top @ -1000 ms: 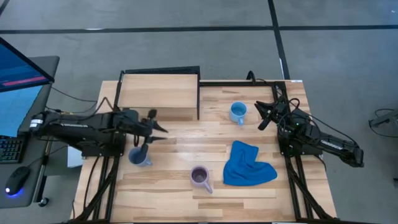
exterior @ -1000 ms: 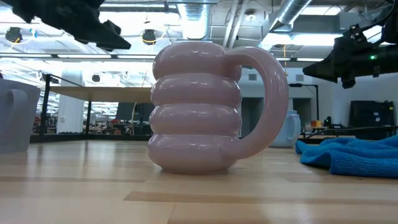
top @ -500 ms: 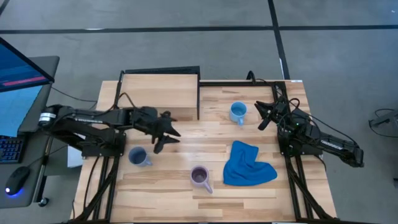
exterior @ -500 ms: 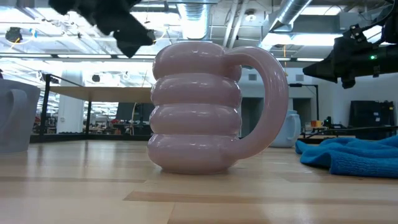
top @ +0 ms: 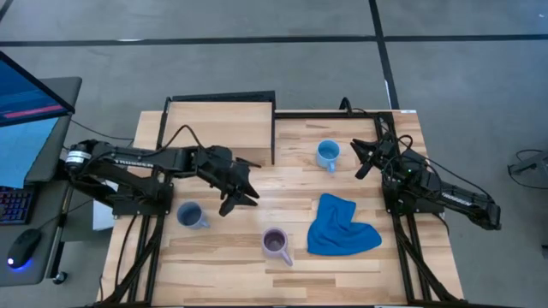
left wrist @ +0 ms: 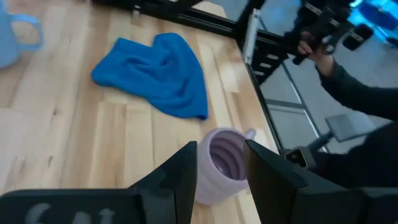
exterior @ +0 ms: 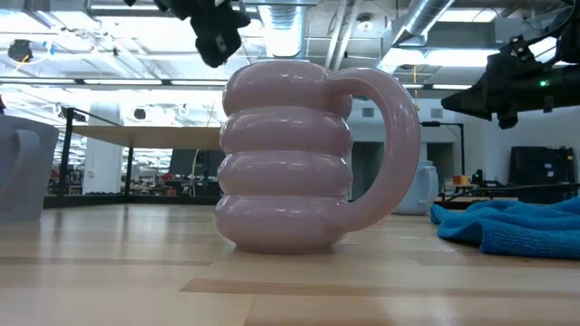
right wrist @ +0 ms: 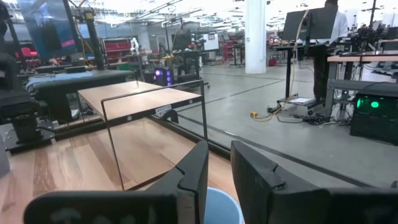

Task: Stack small to large cups/mugs on shelf
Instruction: Put the pink cup on the shelf

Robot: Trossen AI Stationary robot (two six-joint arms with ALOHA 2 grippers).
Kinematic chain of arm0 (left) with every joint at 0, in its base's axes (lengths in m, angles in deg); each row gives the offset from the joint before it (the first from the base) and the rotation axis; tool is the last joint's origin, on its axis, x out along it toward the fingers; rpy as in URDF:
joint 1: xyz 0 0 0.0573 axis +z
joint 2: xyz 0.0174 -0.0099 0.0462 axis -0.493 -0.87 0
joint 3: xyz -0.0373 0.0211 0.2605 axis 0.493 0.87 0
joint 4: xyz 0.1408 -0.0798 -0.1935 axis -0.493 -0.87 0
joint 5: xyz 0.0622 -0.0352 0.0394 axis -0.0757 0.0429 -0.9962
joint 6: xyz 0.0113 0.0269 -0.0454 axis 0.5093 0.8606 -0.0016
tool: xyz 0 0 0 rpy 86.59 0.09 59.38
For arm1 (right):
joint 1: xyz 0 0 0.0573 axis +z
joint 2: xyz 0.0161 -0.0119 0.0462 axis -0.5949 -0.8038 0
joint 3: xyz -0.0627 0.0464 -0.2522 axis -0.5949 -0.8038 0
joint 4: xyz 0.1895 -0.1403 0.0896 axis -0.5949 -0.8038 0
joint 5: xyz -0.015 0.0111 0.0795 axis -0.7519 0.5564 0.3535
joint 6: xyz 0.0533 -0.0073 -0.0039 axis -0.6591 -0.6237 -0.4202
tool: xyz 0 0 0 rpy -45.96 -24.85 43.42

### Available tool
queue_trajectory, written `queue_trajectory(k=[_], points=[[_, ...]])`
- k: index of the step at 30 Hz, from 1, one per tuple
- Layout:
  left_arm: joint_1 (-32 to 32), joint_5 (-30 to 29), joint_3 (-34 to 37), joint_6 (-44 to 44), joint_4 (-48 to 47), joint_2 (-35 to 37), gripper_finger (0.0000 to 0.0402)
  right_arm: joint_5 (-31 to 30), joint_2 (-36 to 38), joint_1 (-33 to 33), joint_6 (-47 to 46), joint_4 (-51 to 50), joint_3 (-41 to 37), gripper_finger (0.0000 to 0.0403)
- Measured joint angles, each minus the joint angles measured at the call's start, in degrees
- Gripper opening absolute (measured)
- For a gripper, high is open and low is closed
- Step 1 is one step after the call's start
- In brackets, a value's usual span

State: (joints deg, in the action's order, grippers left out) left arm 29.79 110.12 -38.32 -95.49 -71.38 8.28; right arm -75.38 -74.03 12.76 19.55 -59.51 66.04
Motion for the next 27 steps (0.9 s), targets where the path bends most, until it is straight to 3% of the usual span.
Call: queue_trajectory(k=[5, 12, 27], points=[[-1.19, -5.33, -1.07, -3.72, 0.31, 0.07, 0.0121, 0.01, -0.02, 0.0, 0.0, 0.0, 0.01, 0.0093], [-1.55, -4.37, -2.51, -13.72, 0.38, 0.15, 0.0121, 0.02, -0.02, 0.01, 0.01, 0.0, 0.01, 0.0093], [-1.37, -5.24, -2.62, -18.84, 0.89, 0.15, 0.0121, 0.02, -0.01, 0.0, 0.02, 0.0, 0.01, 0.0093]])
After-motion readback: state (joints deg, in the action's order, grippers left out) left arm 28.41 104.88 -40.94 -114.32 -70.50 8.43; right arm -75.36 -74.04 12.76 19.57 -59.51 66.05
